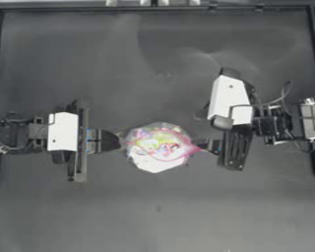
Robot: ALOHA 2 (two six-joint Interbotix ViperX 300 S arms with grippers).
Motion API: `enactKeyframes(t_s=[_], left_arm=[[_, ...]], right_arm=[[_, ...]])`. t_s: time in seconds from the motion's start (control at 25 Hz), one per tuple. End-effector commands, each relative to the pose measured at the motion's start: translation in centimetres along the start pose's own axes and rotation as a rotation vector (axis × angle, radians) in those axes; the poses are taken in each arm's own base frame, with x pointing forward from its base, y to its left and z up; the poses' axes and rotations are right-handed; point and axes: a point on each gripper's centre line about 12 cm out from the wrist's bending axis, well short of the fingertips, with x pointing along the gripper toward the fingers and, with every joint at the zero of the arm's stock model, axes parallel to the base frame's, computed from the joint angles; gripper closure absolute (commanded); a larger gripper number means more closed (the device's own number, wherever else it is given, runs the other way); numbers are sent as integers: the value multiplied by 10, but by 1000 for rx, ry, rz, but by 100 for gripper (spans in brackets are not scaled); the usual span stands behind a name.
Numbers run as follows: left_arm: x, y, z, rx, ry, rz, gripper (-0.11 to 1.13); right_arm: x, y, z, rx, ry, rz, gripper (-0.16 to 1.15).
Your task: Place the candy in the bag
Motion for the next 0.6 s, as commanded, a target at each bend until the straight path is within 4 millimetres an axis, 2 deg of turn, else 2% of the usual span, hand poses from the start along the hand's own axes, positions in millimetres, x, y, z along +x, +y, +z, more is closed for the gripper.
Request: enactKeyframes(t_s=[0.04, 0.16, 0.24, 0.36, 0.52, 0.6], left_arm=[[-5, 4, 12, -3, -40, 11, 93], [-5, 4, 11, -2, -37, 11, 89], [-4, 4, 11, -2, -36, 11, 79], [-4, 4, 10, -2, -34, 11, 52], [-4, 5, 10, -9, -33, 14, 6], [-4, 6, 9, -13, -31, 18, -6]], right_arm=[[-9, 1, 8, 8, -39, 12, 11], [-9, 1, 8, 7, -40, 13, 11], [-9, 1, 8, 5, -43, 14, 11], [-9, 2, 8, 1, -47, 16, 11], [-9, 3, 7, -6, -44, 16, 11], [-9, 3, 6, -8, -43, 17, 11]])
